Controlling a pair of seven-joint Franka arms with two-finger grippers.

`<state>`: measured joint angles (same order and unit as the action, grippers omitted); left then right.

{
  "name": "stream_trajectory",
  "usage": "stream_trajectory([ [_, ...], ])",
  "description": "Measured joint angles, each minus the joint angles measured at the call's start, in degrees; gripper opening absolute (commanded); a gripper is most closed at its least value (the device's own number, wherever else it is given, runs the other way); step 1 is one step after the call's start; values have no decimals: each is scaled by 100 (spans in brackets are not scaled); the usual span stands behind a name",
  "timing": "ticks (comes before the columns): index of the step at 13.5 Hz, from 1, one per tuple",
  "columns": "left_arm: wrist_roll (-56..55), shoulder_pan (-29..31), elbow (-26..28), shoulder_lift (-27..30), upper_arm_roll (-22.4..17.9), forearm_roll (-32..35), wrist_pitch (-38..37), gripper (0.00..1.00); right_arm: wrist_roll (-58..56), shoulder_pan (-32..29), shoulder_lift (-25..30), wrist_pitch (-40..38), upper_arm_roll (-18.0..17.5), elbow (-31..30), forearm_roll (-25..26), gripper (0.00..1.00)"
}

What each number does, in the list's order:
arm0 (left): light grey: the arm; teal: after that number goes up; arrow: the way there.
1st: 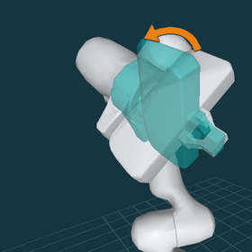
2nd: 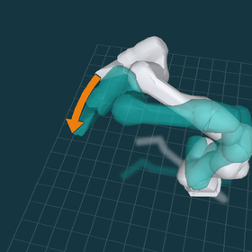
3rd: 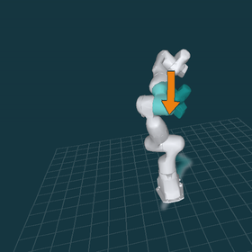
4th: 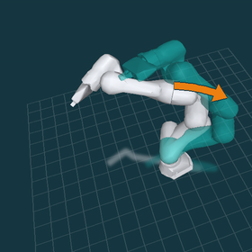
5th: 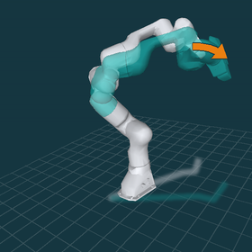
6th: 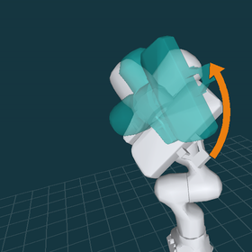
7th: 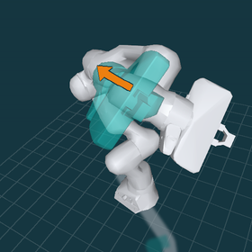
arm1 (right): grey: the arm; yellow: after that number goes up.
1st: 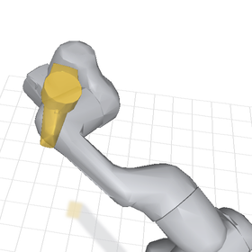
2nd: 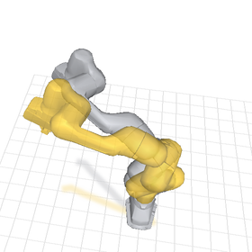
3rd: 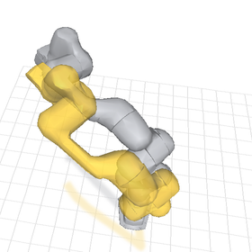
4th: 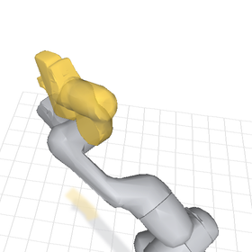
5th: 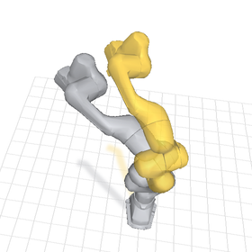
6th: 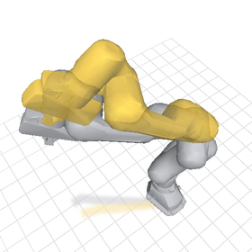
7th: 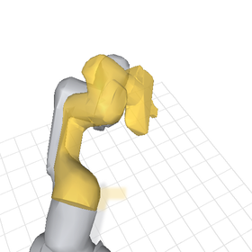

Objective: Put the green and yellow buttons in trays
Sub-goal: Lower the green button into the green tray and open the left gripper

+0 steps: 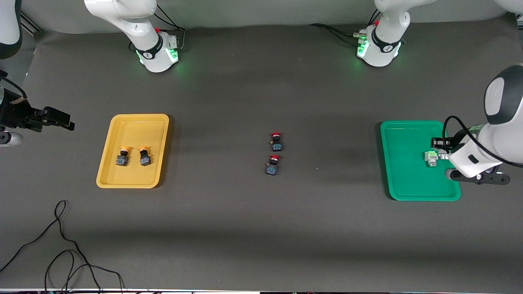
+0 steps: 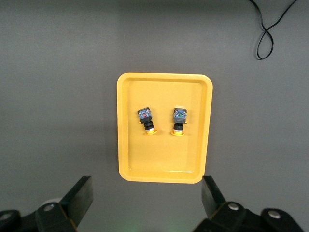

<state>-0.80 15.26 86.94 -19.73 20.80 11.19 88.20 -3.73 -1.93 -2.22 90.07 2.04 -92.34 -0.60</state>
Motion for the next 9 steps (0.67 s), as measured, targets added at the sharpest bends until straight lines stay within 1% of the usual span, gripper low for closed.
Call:
stream_trajectory([
  [1,18,40,291,8,2,16,336,0,1,0,0,12,-1,1,8,100],
  [3,18,105,1019,49,4,62,1278,0,3,0,0,46,-1,9,18,100],
  [7,20,375,3037,204,1,116,3925,0,4,0,0,86,-2,11,24,100],
  [9,20,515,3796,214,-11,158,4931,0,4,0,0,86,-3,12,26,100],
])
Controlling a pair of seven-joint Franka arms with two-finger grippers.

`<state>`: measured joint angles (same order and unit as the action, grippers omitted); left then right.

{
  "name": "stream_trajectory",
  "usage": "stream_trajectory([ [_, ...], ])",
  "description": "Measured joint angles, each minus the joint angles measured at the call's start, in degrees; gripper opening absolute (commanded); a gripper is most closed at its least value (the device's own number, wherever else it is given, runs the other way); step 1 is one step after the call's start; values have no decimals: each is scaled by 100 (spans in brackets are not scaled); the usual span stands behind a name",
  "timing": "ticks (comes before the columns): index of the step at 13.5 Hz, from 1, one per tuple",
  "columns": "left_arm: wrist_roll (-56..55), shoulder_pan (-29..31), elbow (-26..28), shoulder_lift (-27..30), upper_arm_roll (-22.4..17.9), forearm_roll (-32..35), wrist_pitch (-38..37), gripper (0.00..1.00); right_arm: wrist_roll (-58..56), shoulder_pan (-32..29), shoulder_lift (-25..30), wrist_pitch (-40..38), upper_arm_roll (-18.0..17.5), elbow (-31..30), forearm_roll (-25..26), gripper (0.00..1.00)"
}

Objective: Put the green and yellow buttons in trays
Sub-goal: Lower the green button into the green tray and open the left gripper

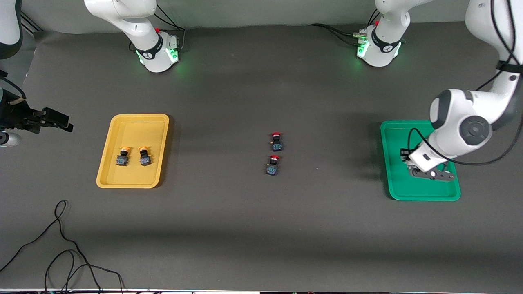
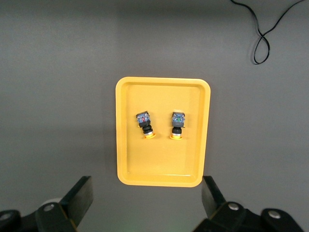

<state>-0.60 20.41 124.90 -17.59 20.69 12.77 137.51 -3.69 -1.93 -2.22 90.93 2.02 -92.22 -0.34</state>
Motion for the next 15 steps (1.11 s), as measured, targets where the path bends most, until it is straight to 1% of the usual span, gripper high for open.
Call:
stream_trajectory([
  [1,1,68,260,1,-7,4,335,0,0,0,0,0,0,0,1,100],
  [3,6,157,519,1,-11,5,611,0,2,0,0,0,0,0,1,100],
  [8,-149,177,679,-123,-67,4,623,0,29,0,-4,0,0,0,1,100],
  [10,-241,178,681,-215,-85,4,623,99,173,0,-6,0,0,1,1,100],
  [13,-260,177,662,-216,-83,5,623,100,295,0,-8,0,-1,2,1,100],
  [15,-260,176,607,-93,-65,5,499,100,302,0,-13,0,-1,2,1,100],
])
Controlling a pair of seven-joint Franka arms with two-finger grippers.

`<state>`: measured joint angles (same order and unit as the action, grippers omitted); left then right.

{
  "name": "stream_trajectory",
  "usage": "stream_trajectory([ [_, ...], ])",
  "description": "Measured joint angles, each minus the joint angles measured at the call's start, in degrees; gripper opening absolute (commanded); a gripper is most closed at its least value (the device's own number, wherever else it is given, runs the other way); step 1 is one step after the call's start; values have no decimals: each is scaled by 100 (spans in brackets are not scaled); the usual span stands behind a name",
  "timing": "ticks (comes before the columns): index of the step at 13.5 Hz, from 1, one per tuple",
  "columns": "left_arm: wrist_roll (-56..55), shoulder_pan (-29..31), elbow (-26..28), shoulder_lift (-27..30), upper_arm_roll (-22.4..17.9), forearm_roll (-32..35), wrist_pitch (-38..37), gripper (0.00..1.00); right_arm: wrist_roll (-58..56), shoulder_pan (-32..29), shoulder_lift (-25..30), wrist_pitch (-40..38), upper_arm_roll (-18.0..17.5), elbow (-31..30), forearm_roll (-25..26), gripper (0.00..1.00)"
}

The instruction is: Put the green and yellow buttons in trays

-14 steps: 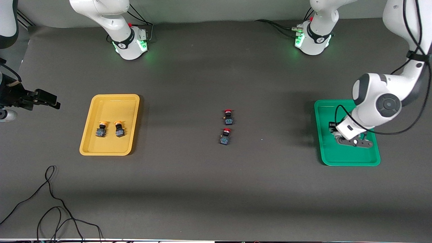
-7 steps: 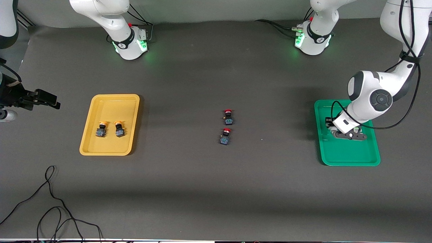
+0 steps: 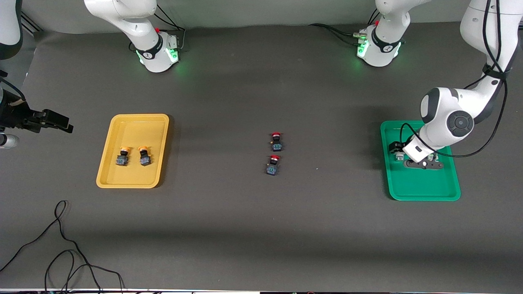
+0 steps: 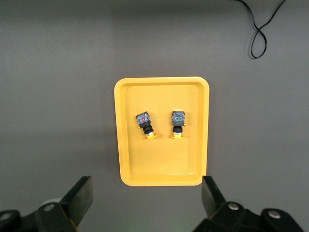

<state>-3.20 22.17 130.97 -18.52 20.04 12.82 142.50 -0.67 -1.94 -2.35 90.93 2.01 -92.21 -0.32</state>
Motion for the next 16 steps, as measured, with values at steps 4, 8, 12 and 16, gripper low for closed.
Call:
stream_trajectory([
  [4,53,-6,-793,955,210,-105,-2070,100,-52,0,-5,0,-2,1,1,100],
  [8,219,-28,-2330,1626,593,-568,-4797,100,-212,0,-5,-2,-4,2,9,100],
  [12,231,-57,-3564,1630,732,-975,-6004,100,-228,0,-5,-2,-5,5,11,100],
  [16,468,-50,-3922,1518,704,-1006,-6105,100,-230,0,-1,-2,-5,16,11,100],
])
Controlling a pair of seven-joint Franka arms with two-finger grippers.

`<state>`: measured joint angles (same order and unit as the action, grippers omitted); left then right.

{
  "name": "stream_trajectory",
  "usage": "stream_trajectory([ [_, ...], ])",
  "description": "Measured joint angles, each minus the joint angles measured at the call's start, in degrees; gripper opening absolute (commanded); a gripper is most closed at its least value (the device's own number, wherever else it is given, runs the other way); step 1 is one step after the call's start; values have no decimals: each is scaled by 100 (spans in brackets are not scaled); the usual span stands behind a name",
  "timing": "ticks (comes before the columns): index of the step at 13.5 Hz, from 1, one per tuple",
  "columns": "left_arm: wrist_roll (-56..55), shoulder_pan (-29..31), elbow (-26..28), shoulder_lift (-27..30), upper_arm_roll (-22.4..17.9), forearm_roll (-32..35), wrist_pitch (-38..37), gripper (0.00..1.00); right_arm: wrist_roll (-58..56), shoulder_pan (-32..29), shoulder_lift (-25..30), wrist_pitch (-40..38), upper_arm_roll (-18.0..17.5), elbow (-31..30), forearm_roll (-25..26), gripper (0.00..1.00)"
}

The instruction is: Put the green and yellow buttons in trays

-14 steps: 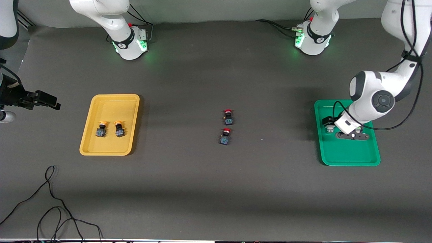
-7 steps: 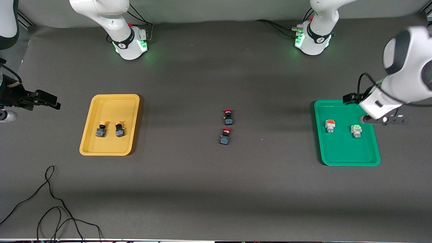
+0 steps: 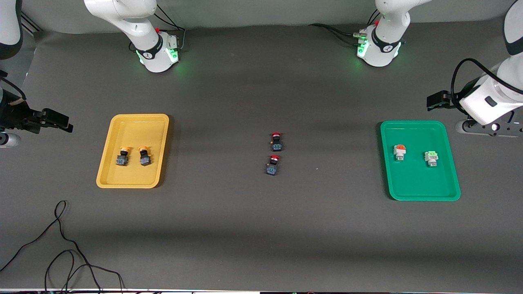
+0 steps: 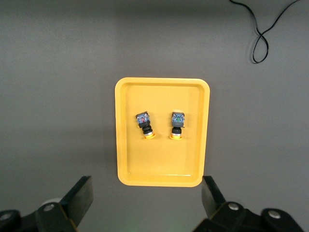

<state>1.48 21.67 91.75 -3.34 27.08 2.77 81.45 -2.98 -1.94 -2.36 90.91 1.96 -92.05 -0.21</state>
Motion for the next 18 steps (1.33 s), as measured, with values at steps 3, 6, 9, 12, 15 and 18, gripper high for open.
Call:
stream_trajectory([
  [3,80,-1,-54,-79,0,0,164,100,-1,0,0,0,0,1,0,100],
  [6,109,-96,-86,-90,-60,0,200,100,-2,0,0,0,0,1,0,100],
  [9,109,-1235,-109,-89,-1175,0,278,100,-3,0,0,0,-1,1,0,100],
  [12,124,-1923,-118,-54,-1828,0,554,100,-5,0,0,0,-4,1,1,100],
  [15,129,-2240,15,62,-2053,0,731,100,-5,0,0,0,-7,1,1,100],
  [18,146,-2270,128,62,-2161,0,755,100,-6,0,0,0,-7,1,1,100],
])
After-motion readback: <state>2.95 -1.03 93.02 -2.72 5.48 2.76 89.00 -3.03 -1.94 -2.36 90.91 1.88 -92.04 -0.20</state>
